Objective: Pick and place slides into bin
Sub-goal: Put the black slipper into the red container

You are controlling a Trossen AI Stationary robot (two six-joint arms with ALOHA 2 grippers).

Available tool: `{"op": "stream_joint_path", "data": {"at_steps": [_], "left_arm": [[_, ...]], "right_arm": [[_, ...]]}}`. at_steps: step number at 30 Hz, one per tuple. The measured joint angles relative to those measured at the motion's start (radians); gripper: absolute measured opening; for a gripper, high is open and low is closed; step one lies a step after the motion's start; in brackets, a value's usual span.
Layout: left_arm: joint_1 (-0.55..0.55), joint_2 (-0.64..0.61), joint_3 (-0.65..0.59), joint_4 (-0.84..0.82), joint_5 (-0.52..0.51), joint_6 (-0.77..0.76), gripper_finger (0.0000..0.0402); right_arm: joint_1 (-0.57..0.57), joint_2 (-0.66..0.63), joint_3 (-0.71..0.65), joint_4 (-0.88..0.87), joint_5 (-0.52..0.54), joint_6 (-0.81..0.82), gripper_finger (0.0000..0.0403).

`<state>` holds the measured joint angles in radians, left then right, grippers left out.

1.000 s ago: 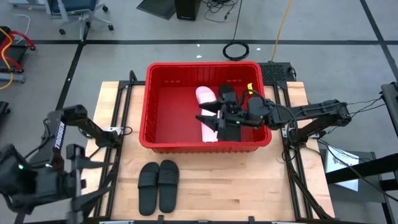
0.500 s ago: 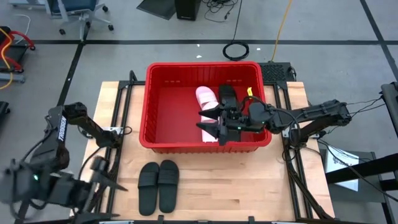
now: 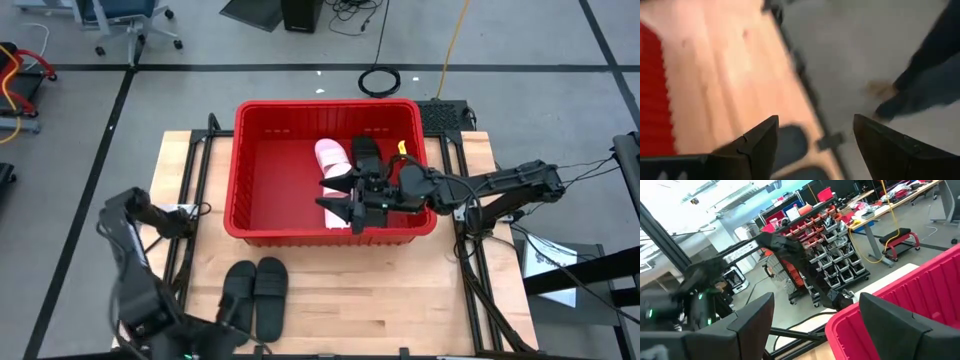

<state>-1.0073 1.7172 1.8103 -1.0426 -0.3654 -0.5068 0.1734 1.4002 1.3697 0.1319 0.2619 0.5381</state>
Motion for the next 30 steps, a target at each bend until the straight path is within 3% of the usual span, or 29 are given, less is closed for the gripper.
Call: {"op": "stream_joint_path", "data": {"at_steps": [4,11,16,24,30], "left_arm": [[0.000,0.084,0.000,-0.133,0.000,-0.030,0.0255],[-0.006,0.230,-0.001,-0.391,-0.050,-0.223,0.0255],[-0.010,0.287,-0.036,-0.390,-0.118,-0.330,0.0255],[-0.016,0.299,-0.197,-0.422,-0.111,-0.474,0.0255],[-0.013,0.298,-0.326,-0.369,-0.106,-0.484,0.0255]], "right_arm": [[0.000,0.000,0.000,-0.017,0.001,0.004,0.0281],[0.000,0.001,0.000,-0.050,0.001,0.023,0.0281],[0.000,0.000,-0.020,-0.038,0.001,0.051,0.0281],[0.019,0.001,-0.056,-0.032,0.000,0.082,0.0281],[0.025,0.001,-0.061,-0.031,0.000,0.089,0.0281]]}}
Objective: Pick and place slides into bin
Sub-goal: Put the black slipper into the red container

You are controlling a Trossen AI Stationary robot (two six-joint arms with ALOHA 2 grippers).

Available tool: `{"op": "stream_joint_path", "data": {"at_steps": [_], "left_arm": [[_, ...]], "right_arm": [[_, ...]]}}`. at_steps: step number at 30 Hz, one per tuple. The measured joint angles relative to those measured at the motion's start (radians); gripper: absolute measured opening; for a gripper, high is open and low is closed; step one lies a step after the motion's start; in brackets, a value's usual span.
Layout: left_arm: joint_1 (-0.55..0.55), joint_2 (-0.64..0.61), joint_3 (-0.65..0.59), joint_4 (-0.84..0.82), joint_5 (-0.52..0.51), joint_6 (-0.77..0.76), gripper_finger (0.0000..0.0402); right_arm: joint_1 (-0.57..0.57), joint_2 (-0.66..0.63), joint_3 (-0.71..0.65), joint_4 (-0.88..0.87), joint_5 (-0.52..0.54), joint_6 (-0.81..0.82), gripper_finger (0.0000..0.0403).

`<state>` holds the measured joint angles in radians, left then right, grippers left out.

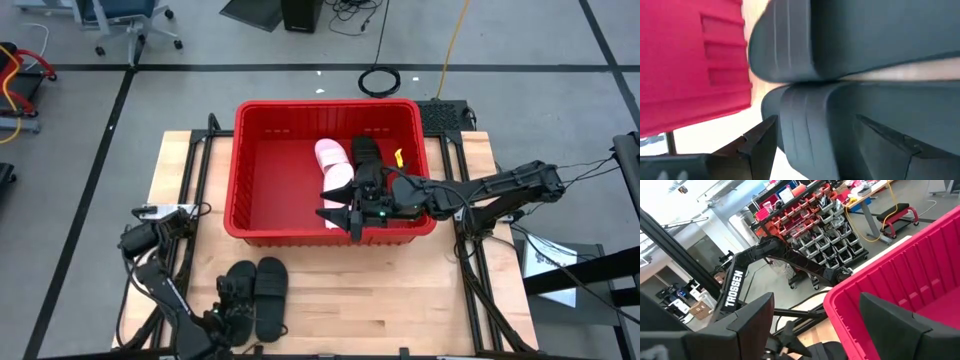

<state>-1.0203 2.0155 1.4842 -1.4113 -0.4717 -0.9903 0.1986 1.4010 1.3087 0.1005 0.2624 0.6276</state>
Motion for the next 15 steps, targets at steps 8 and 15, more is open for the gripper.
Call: {"op": "stream_joint_path", "data": {"at_steps": [8,15], "left_arm": [[0.068,-0.001,-0.193,0.067,-0.004,-0.076,0.0255],[0.112,-0.013,-0.252,0.128,0.016,-0.032,0.0240]], "right_arm": [[0.000,0.000,0.000,0.000,0.000,0.009,0.0281],[0.000,0.000,-0.001,0.002,0.002,0.018,0.0281]]}}
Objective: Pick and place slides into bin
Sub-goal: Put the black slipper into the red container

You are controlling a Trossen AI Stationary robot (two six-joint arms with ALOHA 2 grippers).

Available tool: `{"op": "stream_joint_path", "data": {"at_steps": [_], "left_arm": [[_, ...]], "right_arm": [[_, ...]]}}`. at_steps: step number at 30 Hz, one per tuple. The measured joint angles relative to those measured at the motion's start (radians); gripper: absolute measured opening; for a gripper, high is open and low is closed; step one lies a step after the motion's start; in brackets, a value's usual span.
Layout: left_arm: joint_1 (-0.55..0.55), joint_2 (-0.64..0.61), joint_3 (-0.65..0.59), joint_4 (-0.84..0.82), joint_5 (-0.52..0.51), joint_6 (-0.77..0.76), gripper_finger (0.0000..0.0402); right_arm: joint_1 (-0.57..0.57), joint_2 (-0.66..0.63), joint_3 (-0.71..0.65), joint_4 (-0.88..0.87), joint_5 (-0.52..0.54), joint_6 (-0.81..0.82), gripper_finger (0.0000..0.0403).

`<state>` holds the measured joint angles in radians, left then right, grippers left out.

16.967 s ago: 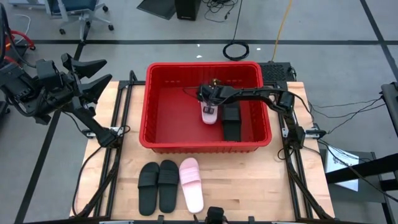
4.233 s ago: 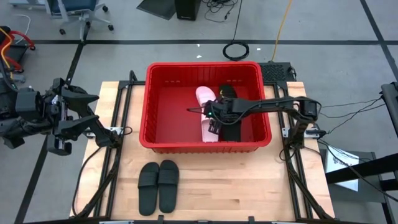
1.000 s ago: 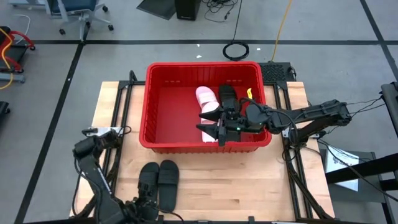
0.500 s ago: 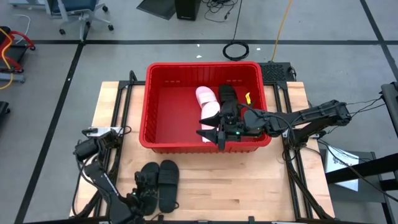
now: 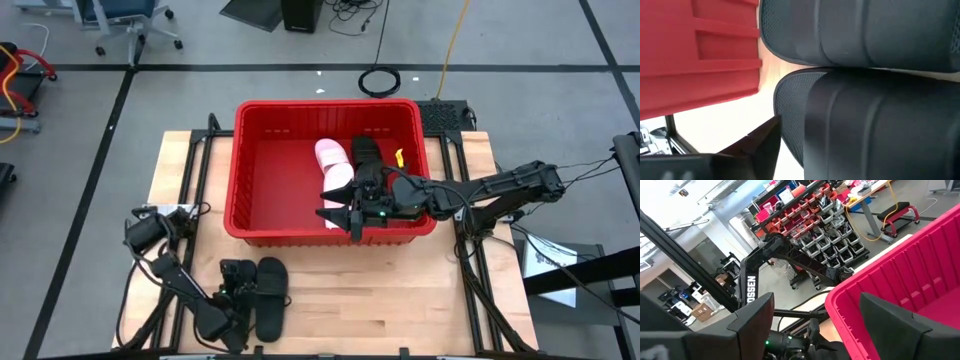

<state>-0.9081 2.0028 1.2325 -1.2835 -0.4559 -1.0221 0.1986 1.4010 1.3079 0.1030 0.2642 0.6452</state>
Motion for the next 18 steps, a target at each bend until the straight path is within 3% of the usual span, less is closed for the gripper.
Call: {"op": "stream_joint_path", "data": {"at_steps": [3,9,18], "left_arm": [[0.003,-0.014,0.004,-0.006,-0.030,0.017,0.0185],[0.003,-0.051,0.006,-0.001,-0.024,0.064,0.0022],[-0.007,-0.109,0.008,-0.020,0.052,0.090,0.0003]], "right_arm": [[0.000,0.000,0.000,0.002,0.000,0.002,0.0281],[0.000,0.000,0.000,0.001,0.003,0.000,0.0281],[0.000,0.000,0.000,-0.002,0.028,-0.010,0.0281]]}}
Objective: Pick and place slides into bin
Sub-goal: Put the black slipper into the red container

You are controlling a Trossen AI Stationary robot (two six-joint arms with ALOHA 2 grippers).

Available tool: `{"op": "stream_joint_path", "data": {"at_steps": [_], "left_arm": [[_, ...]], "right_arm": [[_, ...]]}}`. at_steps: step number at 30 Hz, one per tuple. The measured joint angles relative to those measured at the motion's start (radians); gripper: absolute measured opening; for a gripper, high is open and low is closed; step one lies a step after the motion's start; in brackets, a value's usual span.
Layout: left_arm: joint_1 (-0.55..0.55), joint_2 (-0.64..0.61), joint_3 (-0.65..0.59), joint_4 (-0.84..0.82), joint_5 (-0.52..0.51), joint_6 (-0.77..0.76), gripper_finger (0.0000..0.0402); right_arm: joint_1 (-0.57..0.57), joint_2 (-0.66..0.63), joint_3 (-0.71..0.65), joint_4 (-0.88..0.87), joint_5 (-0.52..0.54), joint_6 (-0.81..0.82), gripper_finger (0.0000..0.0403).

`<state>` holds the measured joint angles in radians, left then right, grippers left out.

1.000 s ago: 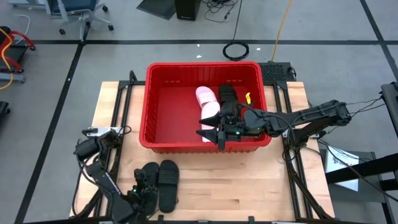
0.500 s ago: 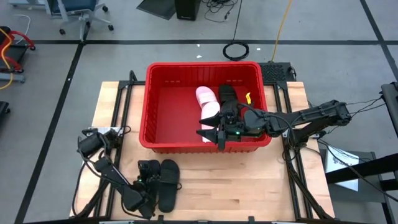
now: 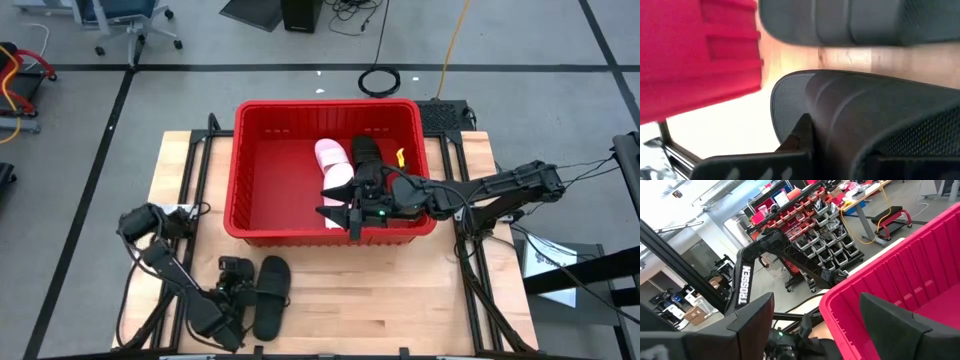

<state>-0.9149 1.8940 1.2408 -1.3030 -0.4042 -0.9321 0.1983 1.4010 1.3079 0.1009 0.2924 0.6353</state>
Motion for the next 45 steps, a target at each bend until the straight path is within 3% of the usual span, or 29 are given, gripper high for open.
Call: {"op": "stream_joint_path", "data": {"at_steps": [5,12,21,26,34,45], "left_arm": [[-0.034,-0.106,0.025,-0.047,0.011,-0.066,0.0002],[-0.057,-0.318,0.093,0.009,0.004,-0.052,0.0001],[-0.032,-0.533,0.242,0.269,-0.133,0.080,0.0007],[0.003,-0.603,0.305,0.535,-0.235,0.306,0.0009],[0.044,-0.676,0.320,1.064,-0.245,0.730,0.0010],[0.138,-0.685,0.323,1.721,-0.233,1.347,0.0010]], "right_arm": [[0.000,0.000,0.000,0.000,0.000,0.000,0.0281],[0.000,0.000,0.000,0.000,0.000,-0.008,0.0281],[-0.002,0.000,0.000,0.002,-0.001,-0.035,0.0281],[-0.002,0.000,0.000,0.003,0.000,-0.039,0.0281],[-0.002,0.000,0.000,0.152,-0.005,-0.055,0.0281],[-0.002,-0.001,0.000,0.384,-0.005,-0.150,0.0281]]}}
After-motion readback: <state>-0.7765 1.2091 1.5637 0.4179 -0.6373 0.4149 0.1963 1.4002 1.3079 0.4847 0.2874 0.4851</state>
